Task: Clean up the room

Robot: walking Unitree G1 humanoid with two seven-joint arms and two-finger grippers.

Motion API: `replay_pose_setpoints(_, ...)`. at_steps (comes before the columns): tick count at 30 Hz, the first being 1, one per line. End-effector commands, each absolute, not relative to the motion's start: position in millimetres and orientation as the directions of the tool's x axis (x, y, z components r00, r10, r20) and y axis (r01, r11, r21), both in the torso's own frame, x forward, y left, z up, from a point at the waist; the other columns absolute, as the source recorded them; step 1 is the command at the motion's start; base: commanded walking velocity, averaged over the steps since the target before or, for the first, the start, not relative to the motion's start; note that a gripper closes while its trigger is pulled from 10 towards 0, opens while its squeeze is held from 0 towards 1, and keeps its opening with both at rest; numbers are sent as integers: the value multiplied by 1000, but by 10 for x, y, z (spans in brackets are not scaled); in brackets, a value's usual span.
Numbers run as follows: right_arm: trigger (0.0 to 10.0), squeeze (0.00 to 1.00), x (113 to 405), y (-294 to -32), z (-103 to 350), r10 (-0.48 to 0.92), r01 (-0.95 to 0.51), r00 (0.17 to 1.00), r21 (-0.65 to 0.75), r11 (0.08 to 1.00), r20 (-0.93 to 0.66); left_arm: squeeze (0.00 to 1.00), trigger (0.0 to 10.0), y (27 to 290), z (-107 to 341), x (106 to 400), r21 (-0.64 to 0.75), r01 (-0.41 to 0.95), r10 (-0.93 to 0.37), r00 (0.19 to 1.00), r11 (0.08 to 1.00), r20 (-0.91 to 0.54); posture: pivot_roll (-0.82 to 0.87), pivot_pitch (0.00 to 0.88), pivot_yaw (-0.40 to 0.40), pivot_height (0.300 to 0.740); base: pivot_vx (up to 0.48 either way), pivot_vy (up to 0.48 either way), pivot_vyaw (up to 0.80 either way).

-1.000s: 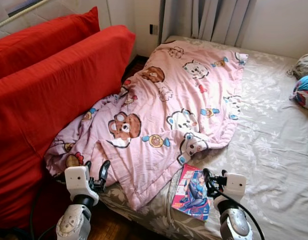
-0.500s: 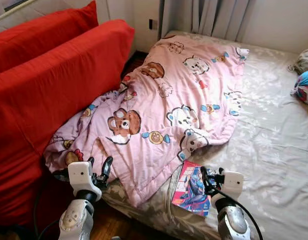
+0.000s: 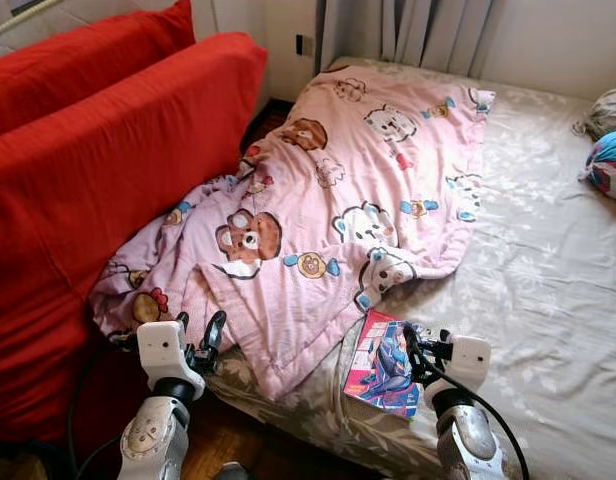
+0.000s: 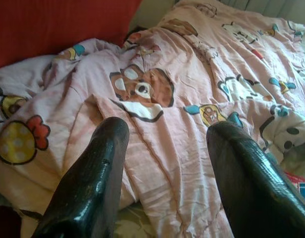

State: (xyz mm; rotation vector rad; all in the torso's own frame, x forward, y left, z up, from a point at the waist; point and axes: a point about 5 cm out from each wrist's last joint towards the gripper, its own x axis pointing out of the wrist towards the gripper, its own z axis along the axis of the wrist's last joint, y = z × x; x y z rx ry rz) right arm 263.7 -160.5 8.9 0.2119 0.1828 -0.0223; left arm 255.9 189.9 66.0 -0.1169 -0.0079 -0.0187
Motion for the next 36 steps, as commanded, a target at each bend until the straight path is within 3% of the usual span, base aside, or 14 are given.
replay_pose_setpoints(1, 10000, 0, 2581, -1613, 27, -13, 59, 978, 222, 973, -206, 0, 10000, 1905, 622, 2539, -114, 13, -15, 1000, 993, -18, 19, 200, -14, 665, 0, 0, 0)
replay_pose_setpoints(10, 10000, 0, 2602, -1610, 38, -6, 53, 978, 219, 974, -207, 0, 10000, 1905, 619, 2544, -115, 16, -18, 1000, 993, -20, 18, 202, -11, 665, 0, 0, 0)
replay_pose_setpoints(14, 10000, 0, 2590, -1604, 11, -5, 53, 974, 211, 976, -225, 0, 10000, 1902, 617, 2539, -117, 17, -20, 1000, 993, -23, 17, 204, -9, 640, 0, 0, 0)
replay_pose_setpoints(36, 10000, 0, 2625, -1616, 10, -2, 57, 972, 226, 972, -236, 0, 10000, 1921, 598, 2533, -134, 2, -7, 999, 991, -38, 23, 198, -7, 640, 0, 0, 0)
